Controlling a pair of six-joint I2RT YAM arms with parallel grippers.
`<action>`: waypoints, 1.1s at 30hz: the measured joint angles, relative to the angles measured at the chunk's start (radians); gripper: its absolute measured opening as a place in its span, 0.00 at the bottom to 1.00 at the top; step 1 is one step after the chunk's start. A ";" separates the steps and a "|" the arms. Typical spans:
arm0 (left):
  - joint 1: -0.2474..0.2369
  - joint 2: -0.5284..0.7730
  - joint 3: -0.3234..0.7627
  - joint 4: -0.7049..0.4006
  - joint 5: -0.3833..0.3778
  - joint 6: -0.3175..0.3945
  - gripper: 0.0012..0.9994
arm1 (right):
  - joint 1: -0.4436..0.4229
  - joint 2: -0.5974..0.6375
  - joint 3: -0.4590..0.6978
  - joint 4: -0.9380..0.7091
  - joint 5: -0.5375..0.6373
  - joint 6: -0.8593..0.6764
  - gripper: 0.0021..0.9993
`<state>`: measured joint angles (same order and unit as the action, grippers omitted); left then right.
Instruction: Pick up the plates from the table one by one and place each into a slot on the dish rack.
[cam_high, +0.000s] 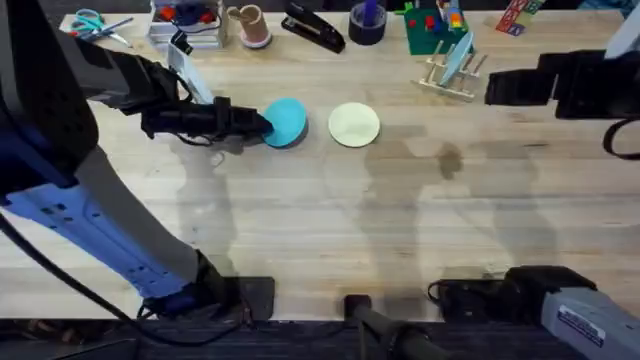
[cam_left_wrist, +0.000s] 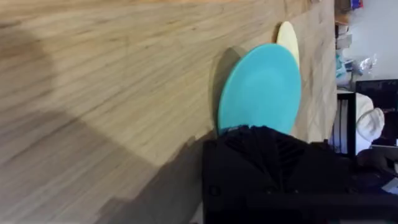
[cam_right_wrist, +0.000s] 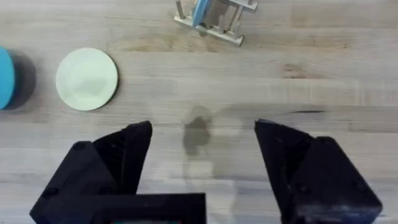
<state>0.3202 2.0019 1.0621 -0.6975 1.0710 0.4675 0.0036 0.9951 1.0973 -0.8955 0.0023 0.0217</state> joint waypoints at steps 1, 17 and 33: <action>0.000 0.000 0.001 0.001 0.003 0.000 0.04 | 0.000 0.000 0.000 0.000 0.000 0.000 0.99; 0.000 0.001 0.001 0.002 0.004 0.000 0.04 | 0.063 0.133 0.009 0.103 -0.259 0.069 1.00; 0.000 0.001 0.001 0.002 0.004 0.000 0.04 | 0.372 0.552 0.009 0.534 -0.325 0.191 1.00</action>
<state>0.3202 2.0029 1.0626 -0.6960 1.0752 0.4671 0.3755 1.5475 1.1065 -0.3620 -0.3223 0.2130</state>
